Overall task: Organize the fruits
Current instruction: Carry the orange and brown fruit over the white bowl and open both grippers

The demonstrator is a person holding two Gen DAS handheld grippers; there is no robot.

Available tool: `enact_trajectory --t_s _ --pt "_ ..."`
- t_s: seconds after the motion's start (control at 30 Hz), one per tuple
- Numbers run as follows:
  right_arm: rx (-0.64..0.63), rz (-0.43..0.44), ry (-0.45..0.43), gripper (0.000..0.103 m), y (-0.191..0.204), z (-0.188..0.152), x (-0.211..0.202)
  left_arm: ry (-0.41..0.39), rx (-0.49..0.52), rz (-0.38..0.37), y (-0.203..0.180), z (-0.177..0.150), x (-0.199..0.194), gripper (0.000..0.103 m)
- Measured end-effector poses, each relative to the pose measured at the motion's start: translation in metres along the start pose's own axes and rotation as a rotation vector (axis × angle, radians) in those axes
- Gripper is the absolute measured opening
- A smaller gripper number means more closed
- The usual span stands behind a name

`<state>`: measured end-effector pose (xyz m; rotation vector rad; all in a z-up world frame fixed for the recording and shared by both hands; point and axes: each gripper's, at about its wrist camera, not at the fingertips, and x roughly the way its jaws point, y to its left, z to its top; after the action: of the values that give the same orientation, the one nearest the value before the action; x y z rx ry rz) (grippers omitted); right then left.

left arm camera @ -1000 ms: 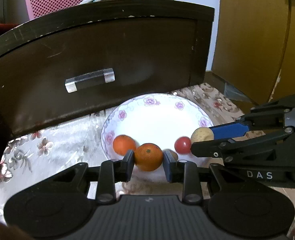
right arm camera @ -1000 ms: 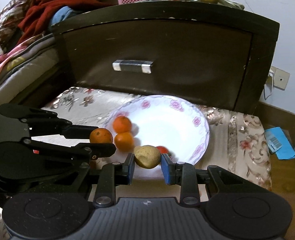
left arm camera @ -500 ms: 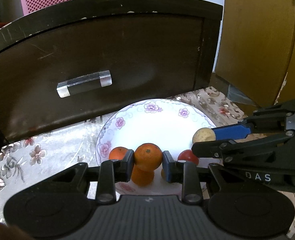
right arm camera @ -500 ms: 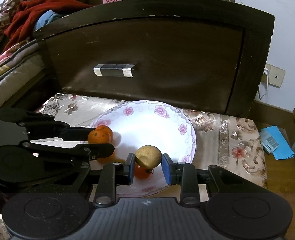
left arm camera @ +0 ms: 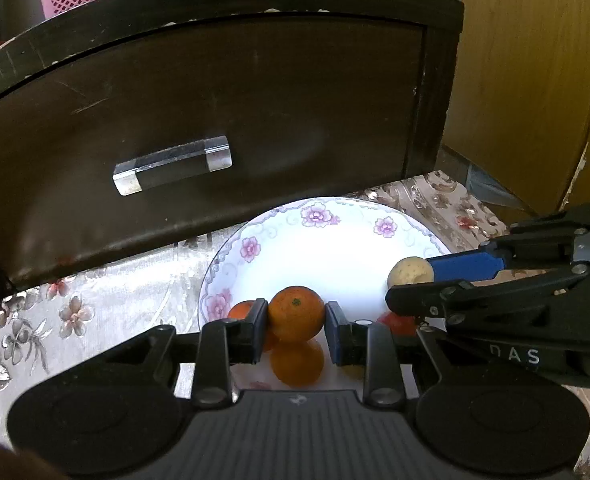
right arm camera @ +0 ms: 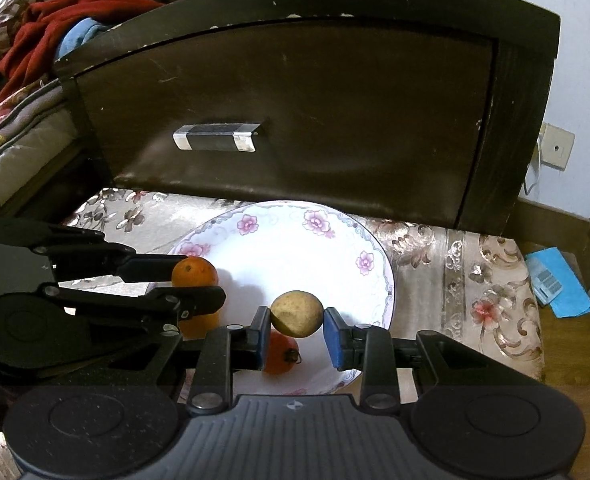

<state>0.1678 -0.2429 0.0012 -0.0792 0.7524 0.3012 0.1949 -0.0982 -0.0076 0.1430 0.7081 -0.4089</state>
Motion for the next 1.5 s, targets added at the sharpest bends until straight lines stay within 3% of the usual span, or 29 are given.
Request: enact_trajectory --t_s 0.73,1.5 --pt "0.021 0.006 0.013 0.027 -0.005 0.001 0.009 0.006 0.007 0.035 -0.001 0.002 0.001 0.037" --pt "0.016 -0.004 -0.009 0.035 -0.004 -0.001 0.002 -0.013 0.018 0.057 -0.004 0.006 -0.011 0.039"
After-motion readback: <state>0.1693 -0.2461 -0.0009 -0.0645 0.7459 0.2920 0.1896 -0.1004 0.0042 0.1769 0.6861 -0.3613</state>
